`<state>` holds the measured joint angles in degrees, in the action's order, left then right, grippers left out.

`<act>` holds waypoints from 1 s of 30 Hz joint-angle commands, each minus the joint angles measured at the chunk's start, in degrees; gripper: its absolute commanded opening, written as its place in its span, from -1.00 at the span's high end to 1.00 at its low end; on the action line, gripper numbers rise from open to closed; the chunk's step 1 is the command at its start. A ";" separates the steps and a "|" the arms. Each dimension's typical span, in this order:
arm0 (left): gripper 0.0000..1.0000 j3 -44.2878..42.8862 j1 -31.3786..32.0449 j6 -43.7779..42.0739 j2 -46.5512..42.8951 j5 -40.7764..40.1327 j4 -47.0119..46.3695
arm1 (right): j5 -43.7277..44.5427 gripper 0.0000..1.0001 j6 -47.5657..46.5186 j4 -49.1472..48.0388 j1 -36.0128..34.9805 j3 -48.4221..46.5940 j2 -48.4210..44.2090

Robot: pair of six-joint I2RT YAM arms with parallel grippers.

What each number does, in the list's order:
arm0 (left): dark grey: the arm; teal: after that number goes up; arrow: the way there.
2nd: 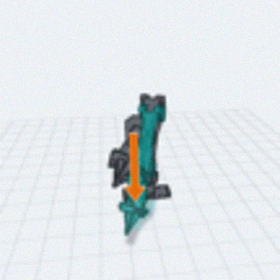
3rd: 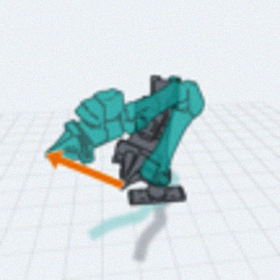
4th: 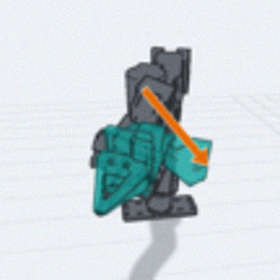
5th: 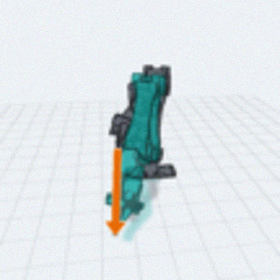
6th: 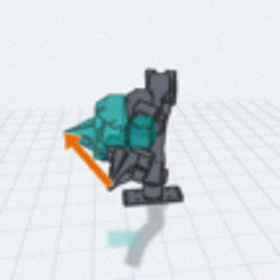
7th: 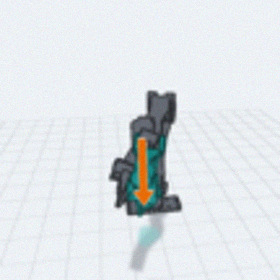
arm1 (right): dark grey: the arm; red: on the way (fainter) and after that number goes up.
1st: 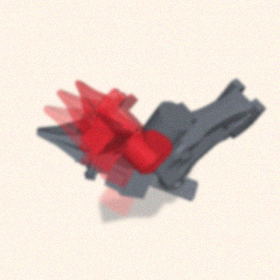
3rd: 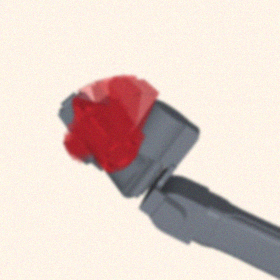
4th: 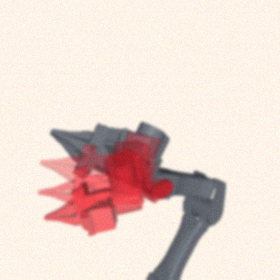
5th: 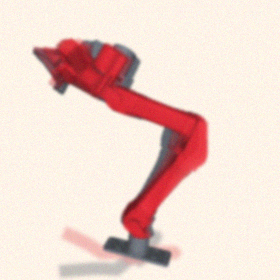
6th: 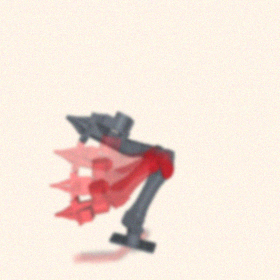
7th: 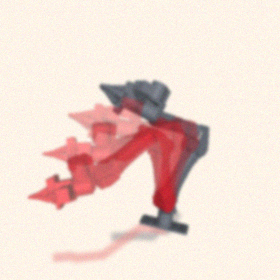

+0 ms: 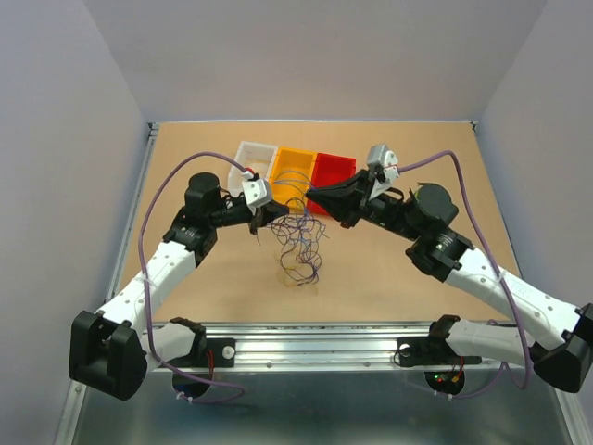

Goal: Untangle the cables

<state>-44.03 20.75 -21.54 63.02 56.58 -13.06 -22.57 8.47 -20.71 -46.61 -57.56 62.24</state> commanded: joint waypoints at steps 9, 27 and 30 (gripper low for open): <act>1.00 -6.25 -25.05 17.67 7.46 -12.37 -5.31 | 46.37 0.99 -2.49 -3.90 -0.41 18.26 -34.44; 1.00 -2.90 -22.43 12.32 -1.32 -1.03 -5.06 | 42.70 0.99 -4.77 2.36 -0.50 14.50 -31.15; 1.00 -1.59 -20.94 10.47 -3.60 -2.52 -5.05 | 45.41 0.99 -7.94 -4.75 -0.41 12.57 -21.15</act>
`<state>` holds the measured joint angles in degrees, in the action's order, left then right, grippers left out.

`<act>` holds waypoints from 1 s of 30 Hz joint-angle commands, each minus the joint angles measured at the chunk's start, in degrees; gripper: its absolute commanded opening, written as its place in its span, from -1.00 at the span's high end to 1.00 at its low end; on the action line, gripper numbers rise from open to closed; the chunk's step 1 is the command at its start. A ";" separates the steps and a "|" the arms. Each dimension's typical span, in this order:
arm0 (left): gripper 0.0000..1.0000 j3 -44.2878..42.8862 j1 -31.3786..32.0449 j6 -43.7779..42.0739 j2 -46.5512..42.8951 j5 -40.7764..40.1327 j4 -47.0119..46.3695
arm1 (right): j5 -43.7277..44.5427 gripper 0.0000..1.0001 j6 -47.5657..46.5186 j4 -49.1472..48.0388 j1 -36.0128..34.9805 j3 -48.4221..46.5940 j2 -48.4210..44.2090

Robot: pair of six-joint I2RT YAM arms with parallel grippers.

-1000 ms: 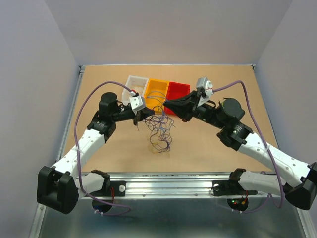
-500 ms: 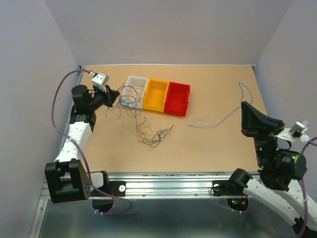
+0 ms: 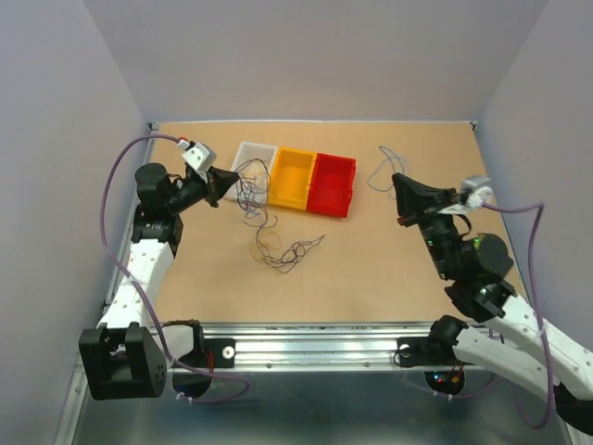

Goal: Untangle the cables

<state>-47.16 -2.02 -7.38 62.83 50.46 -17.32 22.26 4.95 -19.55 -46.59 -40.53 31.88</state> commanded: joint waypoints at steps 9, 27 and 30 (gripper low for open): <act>1.00 3.47 3.87 -5.02 -7.11 0.87 -1.75 | -4.59 0.99 -7.32 -12.18 -0.43 -14.74 30.42; 1.00 3.74 4.75 -5.81 -6.23 0.52 -1.75 | -10.65 0.99 0.30 -15.69 12.99 -24.86 47.13; 1.00 3.74 4.92 -5.81 -6.31 0.26 -1.75 | -12.41 0.99 3.47 -15.96 15.99 -24.68 49.85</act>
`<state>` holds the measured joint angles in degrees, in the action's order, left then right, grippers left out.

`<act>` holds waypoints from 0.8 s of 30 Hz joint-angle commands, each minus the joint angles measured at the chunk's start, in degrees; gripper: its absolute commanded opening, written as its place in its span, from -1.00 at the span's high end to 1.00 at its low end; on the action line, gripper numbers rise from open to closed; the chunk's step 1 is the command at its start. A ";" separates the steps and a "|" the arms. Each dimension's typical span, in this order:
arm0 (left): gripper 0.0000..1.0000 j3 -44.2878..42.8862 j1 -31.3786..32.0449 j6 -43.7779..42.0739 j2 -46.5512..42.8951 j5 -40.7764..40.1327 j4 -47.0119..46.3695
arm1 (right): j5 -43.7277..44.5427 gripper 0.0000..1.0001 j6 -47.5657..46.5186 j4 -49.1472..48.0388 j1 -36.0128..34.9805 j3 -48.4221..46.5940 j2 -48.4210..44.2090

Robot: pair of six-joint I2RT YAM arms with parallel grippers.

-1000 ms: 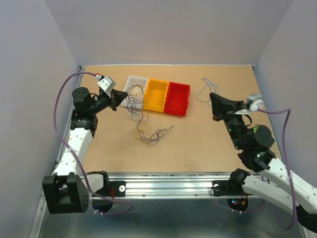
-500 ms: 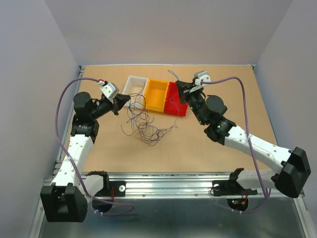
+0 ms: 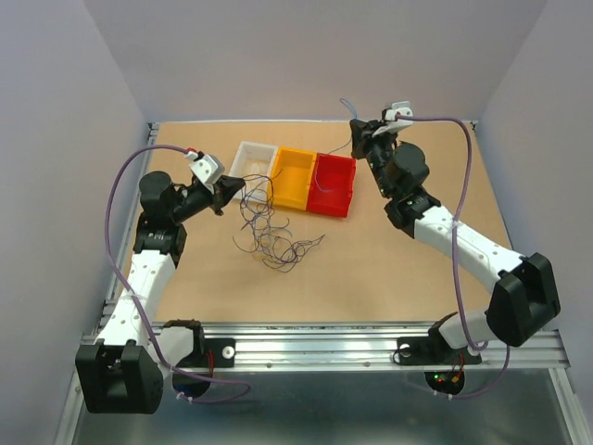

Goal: Untangle the cables

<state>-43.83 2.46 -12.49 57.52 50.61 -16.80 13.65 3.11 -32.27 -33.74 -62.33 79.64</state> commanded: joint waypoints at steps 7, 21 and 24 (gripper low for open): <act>1.00 0.50 0.62 -0.78 -1.70 -0.16 -2.01 | -5.04 0.99 9.71 -4.20 3.59 0.97 6.41; 1.00 0.50 0.88 -0.78 -2.06 0.02 -1.66 | 1.73 0.99 13.67 35.66 3.59 -14.31 21.69; 1.00 0.50 1.23 -0.69 -1.97 -0.16 -1.66 | 2.96 0.99 13.23 40.97 3.59 -18.52 25.74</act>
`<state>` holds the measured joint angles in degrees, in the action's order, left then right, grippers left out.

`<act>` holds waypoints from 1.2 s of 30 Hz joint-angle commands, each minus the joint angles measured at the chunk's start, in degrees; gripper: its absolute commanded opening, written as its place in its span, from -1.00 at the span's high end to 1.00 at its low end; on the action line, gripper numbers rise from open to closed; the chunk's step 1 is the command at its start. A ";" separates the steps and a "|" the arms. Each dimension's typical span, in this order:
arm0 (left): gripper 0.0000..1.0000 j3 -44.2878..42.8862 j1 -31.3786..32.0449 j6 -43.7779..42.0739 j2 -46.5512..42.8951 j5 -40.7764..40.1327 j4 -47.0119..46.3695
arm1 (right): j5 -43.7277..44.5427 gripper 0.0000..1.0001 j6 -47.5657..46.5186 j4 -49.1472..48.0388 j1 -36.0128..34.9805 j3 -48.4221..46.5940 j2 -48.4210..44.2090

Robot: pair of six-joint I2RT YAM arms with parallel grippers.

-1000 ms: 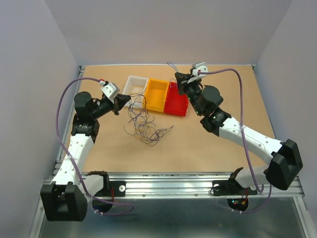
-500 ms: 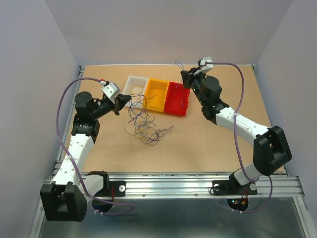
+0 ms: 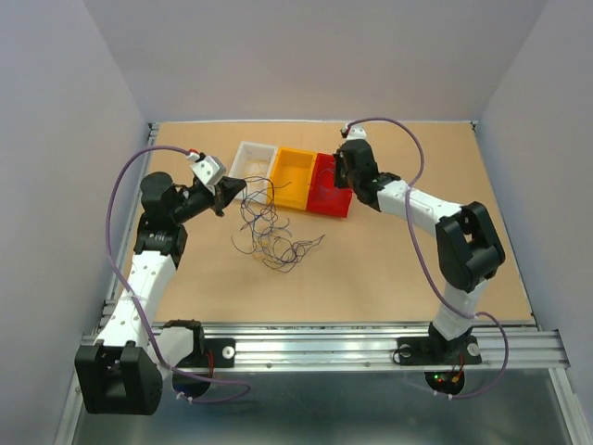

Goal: Untangle the cables

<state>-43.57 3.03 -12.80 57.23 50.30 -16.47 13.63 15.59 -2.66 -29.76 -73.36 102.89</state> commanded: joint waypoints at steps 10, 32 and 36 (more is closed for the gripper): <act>1.00 0.07 1.19 -0.74 -1.16 -0.21 -1.55 | 4.21 0.91 0.14 24.44 -0.39 -29.35 23.39; 1.00 -1.87 3.48 -1.97 0.86 2.16 1.88 | -41.89 -0.25 -17.43 -13.42 -4.96 11.92 -17.72; 1.00 -2.48 3.48 -1.88 0.95 3.22 2.58 | -47.72 -0.24 -19.19 -16.59 -5.66 13.07 -16.94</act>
<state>-43.59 6.28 -14.31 58.50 50.98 -13.19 -22.52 0.64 -10.59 -34.72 -61.58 85.58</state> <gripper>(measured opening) 0.025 0.622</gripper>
